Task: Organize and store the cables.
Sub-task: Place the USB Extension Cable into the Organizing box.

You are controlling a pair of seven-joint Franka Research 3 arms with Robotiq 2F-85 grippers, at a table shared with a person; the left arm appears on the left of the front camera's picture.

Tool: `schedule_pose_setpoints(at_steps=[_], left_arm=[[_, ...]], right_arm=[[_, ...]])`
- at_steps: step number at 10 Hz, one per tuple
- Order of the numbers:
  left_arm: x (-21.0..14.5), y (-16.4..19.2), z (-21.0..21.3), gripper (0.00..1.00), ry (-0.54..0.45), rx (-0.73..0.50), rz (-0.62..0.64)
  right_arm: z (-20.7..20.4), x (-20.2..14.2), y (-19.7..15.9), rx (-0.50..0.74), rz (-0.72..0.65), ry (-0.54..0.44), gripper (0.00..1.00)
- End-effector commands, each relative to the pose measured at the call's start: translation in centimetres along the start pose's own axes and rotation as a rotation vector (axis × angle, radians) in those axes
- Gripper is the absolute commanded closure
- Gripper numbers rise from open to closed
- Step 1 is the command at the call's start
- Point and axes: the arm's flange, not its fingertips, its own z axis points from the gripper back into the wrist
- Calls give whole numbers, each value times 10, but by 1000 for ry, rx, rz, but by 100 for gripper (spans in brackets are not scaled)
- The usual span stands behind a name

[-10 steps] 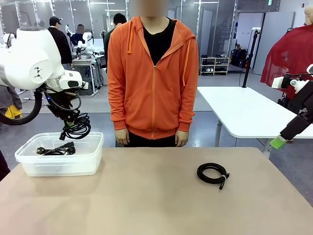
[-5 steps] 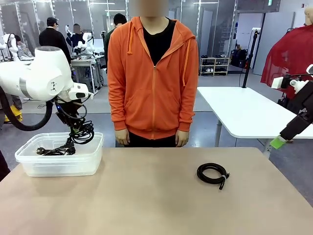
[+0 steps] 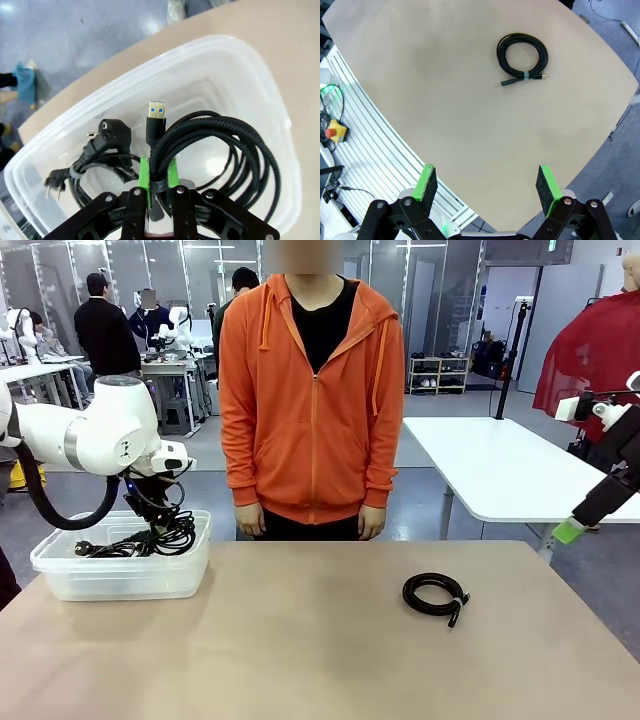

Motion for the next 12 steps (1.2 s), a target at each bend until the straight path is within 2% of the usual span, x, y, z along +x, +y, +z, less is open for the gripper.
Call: schedule_pose_setpoints(at_steps=[1, 4, 10, 11, 12], left_arm=[[6, 3, -15, 84, 44, 24, 13], [5, -1, -33, 84, 76, 6, 5], [-4, -1, -28, 7, 75, -4, 8], [-5, -1, -28, 0, 72, -8, 7], [-7, 0, -29, 0, 71, -29, 22]], right_arm=[[0, 0, 0, -4, -5, 9, 0], [0, 0, 0, -4, -5, 9, 0], [0, 0, 0, -4, -5, 9, 0], [0, 0, 0, -4, -5, 9, 0], [0, 0, 0, -4, -5, 9, 0]])
